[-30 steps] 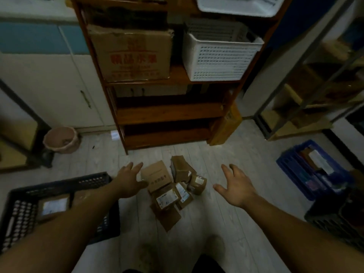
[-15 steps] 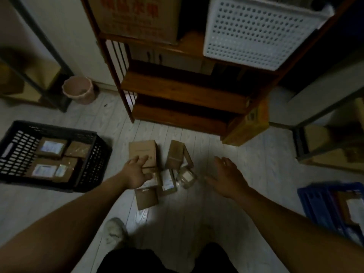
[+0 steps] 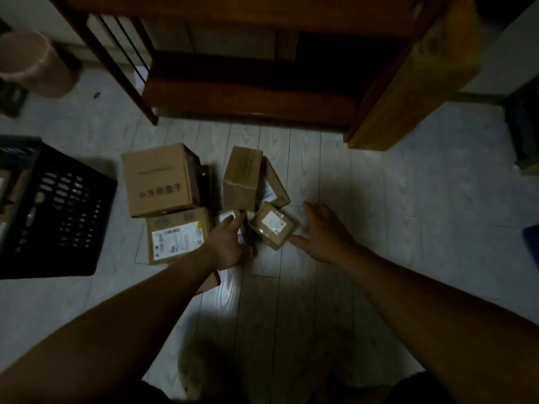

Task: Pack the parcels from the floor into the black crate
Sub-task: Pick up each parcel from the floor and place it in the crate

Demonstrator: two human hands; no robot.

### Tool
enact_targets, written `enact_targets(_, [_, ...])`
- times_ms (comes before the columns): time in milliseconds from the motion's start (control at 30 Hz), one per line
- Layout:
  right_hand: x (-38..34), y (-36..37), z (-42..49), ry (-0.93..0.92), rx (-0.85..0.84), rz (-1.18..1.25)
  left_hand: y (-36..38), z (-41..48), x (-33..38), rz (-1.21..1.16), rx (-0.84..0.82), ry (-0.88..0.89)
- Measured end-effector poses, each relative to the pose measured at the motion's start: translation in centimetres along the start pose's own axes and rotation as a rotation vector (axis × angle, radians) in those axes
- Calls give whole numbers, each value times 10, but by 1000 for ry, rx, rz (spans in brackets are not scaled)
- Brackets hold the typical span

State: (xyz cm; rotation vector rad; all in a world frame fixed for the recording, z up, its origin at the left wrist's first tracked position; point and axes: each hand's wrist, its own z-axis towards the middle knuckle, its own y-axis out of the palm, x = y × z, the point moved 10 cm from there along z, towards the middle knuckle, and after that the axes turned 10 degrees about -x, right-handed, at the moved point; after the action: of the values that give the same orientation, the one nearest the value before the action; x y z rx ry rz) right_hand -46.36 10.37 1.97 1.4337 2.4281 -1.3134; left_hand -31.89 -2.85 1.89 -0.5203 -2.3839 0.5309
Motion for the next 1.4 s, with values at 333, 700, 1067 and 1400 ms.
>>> enact_targets(333, [38,125,137,-204,75,-64,50,148,-44,38,189,229])
enact_targets(700, [45,13,133,-317,200,829,10,149,-32,-753,25,360])
enact_targets(1067, [4,19,121,-382,142,1053,-30,127,-16,-1127,242,479])
enact_targets(1400, [-135,-111,-74,-328,108,1077,-129,-107,74,-1098,191,439])
